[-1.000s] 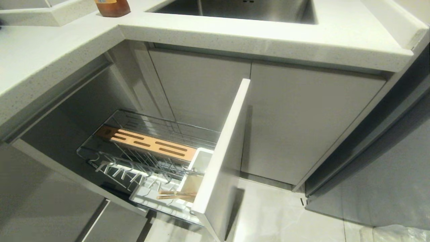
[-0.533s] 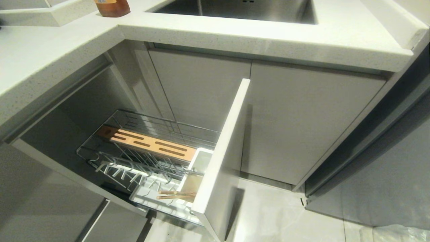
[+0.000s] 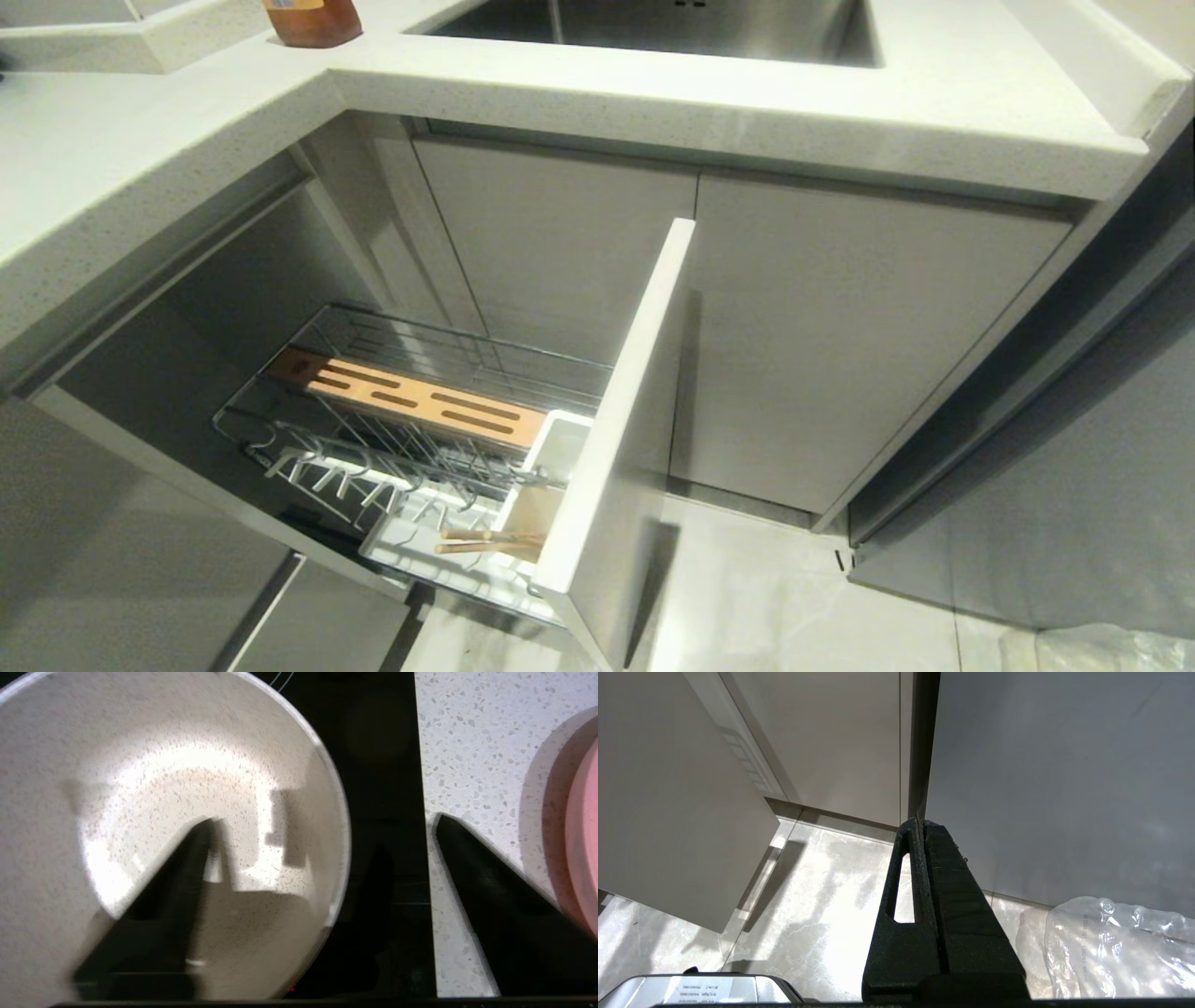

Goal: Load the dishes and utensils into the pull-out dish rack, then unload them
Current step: Pick up the bowl and place it in the cupboard

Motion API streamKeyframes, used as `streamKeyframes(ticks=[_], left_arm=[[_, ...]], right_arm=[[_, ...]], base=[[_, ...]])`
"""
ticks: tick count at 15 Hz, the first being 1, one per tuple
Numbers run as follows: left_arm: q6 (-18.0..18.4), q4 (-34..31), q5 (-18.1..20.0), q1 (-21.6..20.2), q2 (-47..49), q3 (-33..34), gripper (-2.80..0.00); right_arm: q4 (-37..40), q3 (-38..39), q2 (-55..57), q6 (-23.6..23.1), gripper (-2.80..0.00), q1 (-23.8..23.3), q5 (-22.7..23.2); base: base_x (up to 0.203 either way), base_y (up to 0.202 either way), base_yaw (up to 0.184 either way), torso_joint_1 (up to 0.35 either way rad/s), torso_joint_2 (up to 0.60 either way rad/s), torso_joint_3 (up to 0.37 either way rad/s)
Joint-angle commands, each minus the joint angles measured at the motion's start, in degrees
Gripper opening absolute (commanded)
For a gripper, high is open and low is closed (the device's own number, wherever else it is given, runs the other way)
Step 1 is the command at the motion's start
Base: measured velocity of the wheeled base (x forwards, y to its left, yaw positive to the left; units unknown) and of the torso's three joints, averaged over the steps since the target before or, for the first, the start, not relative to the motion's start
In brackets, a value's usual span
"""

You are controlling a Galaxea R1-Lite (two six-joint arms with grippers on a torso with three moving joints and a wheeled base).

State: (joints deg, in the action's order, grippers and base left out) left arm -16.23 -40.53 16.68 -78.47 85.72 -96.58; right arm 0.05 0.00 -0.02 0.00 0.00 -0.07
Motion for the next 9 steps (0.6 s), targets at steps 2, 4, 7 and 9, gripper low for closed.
streamKeyframes(ticks=[2,4,7,9], left_arm=[[-0.2,-0.2,0.1,0.1,-0.5,0.0,-2.80],[-0.2,-0.1,0.1,0.1,-1.1,0.1,-2.80],[-0.2,0.0,0.1,0.7,-2.1,0.8,-2.80],[-0.2,0.1,0.1,1.0,-3.3,1.2,-2.80]], right_arm=[[0.0,0.0,0.0,0.0,-2.80,0.0,0.0],[0.0,0.0,0.0,0.0,-2.80,0.0,0.1],[-0.1,0.0,0.0,0.0,-2.80,0.0,0.0],[0.0,0.0,0.0,0.0,-2.80,0.0,0.1]], base=[[0.000,0.000,0.000,0.000,0.00,0.000],[0.000,0.000,0.000,0.000,0.00,0.000],[0.000,0.000,0.000,0.000,0.00,0.000],[0.000,0.000,0.000,0.000,0.00,0.000]])
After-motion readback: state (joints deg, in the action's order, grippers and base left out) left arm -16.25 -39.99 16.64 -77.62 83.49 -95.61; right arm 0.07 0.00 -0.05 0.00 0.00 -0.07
